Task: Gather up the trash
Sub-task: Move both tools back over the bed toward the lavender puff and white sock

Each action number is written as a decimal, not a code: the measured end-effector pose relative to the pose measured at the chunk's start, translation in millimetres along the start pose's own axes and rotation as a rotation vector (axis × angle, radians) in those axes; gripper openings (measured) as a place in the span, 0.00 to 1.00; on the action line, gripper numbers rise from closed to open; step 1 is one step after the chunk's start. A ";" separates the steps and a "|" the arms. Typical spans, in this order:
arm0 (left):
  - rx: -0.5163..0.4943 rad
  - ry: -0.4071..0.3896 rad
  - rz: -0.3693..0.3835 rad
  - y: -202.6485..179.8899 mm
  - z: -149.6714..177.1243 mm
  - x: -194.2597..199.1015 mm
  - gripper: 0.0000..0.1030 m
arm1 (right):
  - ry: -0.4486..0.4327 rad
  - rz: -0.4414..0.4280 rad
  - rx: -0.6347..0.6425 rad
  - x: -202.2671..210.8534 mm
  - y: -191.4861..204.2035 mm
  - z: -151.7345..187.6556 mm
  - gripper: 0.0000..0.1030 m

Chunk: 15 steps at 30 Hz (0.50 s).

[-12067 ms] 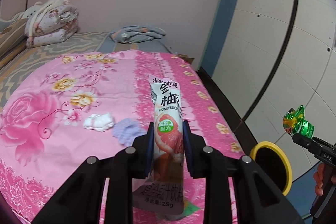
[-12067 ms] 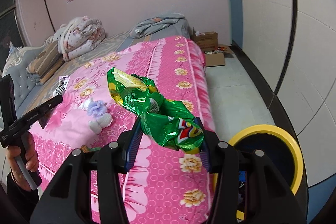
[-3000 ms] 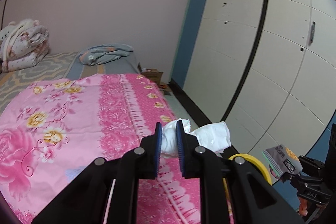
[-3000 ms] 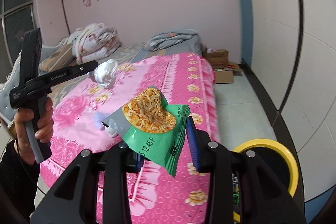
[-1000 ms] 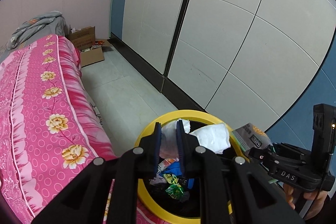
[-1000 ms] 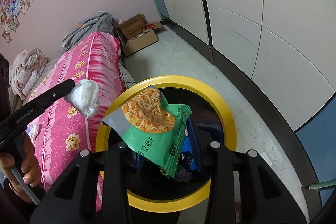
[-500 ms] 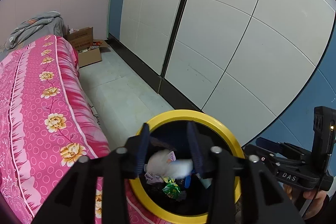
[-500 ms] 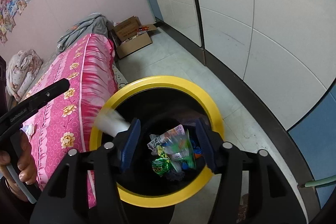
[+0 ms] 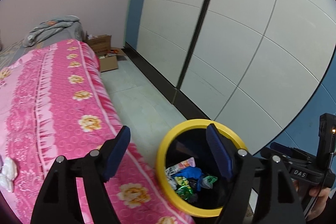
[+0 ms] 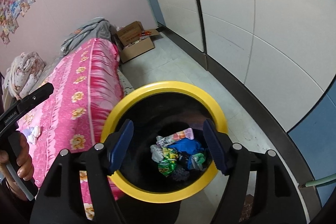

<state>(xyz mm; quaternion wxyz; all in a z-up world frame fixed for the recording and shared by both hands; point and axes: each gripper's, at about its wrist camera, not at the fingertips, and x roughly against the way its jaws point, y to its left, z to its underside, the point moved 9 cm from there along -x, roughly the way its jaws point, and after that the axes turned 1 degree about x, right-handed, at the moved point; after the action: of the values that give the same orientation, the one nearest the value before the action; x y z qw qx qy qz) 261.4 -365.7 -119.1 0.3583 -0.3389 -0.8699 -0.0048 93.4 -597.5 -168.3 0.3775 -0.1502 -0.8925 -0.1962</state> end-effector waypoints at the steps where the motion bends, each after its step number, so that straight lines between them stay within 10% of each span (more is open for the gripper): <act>1: 0.001 -0.007 -0.011 5.1 -0.1 5.4 0.69 | -0.002 -0.010 0.004 1.5 4.7 -1.1 0.66; 15: 0.087 -0.080 -0.222 134.3 1.4 85.1 0.71 | -0.024 -0.227 0.152 21.9 136.4 -12.6 0.87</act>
<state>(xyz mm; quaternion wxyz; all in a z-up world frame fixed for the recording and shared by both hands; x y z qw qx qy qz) 296.4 -212.1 -98.3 0.3348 -0.2248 -0.9151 0.0068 143.2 -481.0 -111.9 0.3525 -0.0216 -0.9204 -0.1679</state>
